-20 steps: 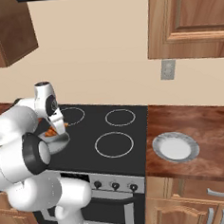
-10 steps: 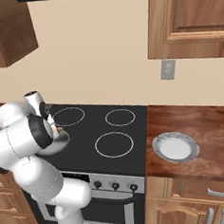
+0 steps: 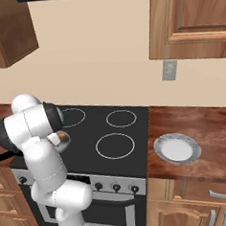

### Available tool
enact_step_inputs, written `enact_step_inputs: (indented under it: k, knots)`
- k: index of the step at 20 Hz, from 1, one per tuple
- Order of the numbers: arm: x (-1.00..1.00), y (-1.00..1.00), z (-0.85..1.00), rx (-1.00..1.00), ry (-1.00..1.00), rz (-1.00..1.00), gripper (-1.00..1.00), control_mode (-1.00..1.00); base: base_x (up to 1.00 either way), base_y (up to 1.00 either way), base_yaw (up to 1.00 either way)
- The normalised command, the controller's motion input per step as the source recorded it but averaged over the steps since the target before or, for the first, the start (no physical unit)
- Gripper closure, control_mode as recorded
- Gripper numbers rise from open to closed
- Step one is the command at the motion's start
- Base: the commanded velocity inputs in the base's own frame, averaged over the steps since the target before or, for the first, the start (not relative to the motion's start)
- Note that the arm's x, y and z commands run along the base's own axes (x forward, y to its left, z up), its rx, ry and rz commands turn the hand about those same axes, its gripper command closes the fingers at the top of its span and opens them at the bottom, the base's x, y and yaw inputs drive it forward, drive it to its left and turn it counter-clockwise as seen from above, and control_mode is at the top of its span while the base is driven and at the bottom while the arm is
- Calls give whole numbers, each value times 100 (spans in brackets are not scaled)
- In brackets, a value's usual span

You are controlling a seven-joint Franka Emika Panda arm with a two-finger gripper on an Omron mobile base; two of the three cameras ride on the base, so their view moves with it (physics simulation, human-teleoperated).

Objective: Pick the croissant and place it on the pan. Then turn on the stove to warm the croissant.

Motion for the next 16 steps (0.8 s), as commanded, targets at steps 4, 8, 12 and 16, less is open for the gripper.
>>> enact_step_inputs:
  k: [4,8,12,16]
  knots:
    - [28,8,-34,-2,0,0,100,-100,0,0,0]
    - [22,7,-26,0,0,0,100,-100,0,0,0]
    - [3,11,-5,0,-1,0,-100,-100,0,0,0]
    - [-6,0,0,0,-14,0,-100,-100,0,0,0]
